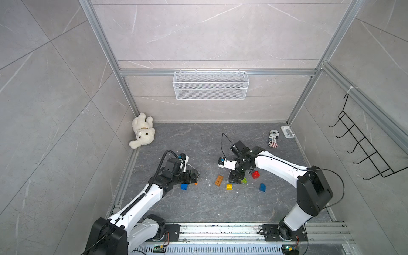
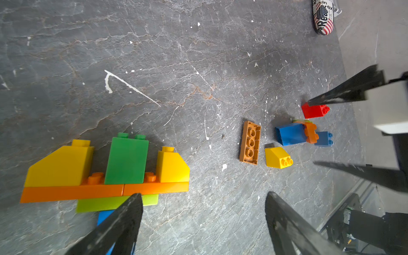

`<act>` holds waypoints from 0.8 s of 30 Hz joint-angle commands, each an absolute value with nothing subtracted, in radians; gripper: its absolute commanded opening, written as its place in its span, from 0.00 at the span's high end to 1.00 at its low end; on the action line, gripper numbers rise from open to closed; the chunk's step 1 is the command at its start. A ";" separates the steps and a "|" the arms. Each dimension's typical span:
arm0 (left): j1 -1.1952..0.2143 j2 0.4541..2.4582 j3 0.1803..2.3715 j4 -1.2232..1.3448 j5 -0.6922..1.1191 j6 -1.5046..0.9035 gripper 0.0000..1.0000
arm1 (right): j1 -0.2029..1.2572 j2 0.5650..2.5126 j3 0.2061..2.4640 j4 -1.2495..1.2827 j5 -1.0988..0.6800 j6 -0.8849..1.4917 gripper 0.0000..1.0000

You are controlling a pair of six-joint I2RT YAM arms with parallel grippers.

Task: Assemble a fork with lego
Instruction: Pick up the lego brick from the center of the board.

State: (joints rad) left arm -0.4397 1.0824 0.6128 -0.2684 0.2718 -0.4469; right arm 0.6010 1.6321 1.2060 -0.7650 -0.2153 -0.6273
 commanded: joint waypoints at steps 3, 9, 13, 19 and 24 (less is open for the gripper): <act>-0.527 1.201 0.711 -0.270 0.263 -0.458 0.14 | 0.566 1.504 1.156 -0.688 -0.258 -0.530 0.00; -0.649 1.407 0.887 -0.329 0.206 -0.438 0.15 | 0.522 1.398 1.103 -0.639 -0.361 -0.306 0.00; -0.695 1.534 0.987 -0.367 0.188 -0.452 0.16 | 0.494 1.382 1.074 -0.632 -0.463 -0.178 0.00; -0.758 1.702 1.104 -0.426 0.150 -0.465 0.18 | 0.490 1.368 1.026 -0.606 -0.330 -0.118 0.00; -0.782 1.797 1.161 -0.436 0.115 -0.512 0.20 | 0.472 1.334 0.980 -0.563 -0.214 -0.068 0.01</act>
